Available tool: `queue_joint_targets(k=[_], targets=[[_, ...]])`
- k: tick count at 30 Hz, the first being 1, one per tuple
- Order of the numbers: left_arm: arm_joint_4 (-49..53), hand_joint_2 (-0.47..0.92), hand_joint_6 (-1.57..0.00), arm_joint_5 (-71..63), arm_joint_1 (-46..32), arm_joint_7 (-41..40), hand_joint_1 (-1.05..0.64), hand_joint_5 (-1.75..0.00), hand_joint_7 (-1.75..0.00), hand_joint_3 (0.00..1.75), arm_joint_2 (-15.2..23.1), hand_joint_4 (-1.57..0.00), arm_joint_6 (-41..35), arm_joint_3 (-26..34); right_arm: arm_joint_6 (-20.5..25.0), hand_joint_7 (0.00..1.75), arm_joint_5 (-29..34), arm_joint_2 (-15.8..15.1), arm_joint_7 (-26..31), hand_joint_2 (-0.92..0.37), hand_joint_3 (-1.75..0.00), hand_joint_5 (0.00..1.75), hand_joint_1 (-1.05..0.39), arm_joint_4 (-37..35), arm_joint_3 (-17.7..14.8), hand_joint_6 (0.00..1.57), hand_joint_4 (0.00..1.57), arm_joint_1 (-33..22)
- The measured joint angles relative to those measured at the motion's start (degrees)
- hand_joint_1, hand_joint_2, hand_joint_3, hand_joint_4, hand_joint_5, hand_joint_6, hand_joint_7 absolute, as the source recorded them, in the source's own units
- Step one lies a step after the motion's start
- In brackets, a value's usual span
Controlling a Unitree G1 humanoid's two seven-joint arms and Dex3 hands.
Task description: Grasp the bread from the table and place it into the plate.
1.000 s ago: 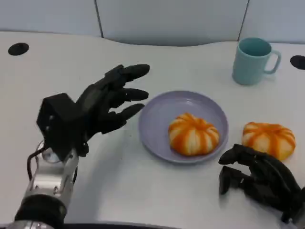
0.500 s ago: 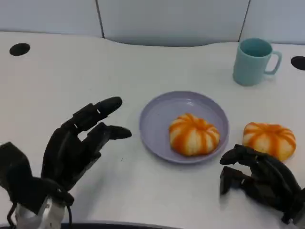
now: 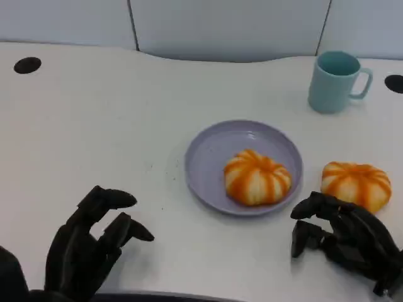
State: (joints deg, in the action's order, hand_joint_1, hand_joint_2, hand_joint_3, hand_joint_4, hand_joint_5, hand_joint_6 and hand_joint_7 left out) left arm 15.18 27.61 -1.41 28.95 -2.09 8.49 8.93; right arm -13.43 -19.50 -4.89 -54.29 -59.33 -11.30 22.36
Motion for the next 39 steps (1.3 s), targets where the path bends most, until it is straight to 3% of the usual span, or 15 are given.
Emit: queue_joint_targets(k=[14,19,24,30,39], targets=[[11.01,0.92,-0.32,-0.09,2.97,3.87,-0.70,-1.75,-1.57,0.09,0.25,-0.43,1.80,3.18,0.58,0.89,0.00,-0.60,-0.45,-0.92,-0.10,1.51,-0.52,-0.22,-0.28,0.79,0.65,0.10],[14.51,0.91,-0.34,-0.07,5.44,4.08,-0.71,-1.75,-1.58,0.07,0.26,-0.47,2.64,4.18,-0.02,1.00,0.46,-1.42,-0.38,-0.92,-0.13,1.64,-0.56,-0.98,-0.30,0.73,0.56,0.64],[17.48,0.92,-0.32,-0.14,6.39,4.50,-0.68,-1.75,-1.57,0.08,0.50,-0.47,2.80,5.04,-0.35,1.04,1.19,-1.84,-0.02,-0.92,-0.13,1.69,-0.55,-0.82,0.02,0.71,0.56,0.68],[18.49,0.92,-0.31,-0.18,7.62,5.46,-0.69,-1.75,-1.57,0.08,0.86,-0.46,3.35,5.52,-0.66,1.04,1.69,-1.87,1.01,-0.92,-0.14,1.57,-0.56,-0.71,0.32,0.70,0.55,0.74],[18.39,0.92,-0.32,-0.52,7.55,5.53,-0.69,-1.75,-1.53,0.05,0.99,-0.43,3.43,5.88,-0.53,1.00,1.68,-1.83,1.07,-0.92,-0.11,1.65,-0.56,-0.86,0.25,0.73,0.56,0.76]])
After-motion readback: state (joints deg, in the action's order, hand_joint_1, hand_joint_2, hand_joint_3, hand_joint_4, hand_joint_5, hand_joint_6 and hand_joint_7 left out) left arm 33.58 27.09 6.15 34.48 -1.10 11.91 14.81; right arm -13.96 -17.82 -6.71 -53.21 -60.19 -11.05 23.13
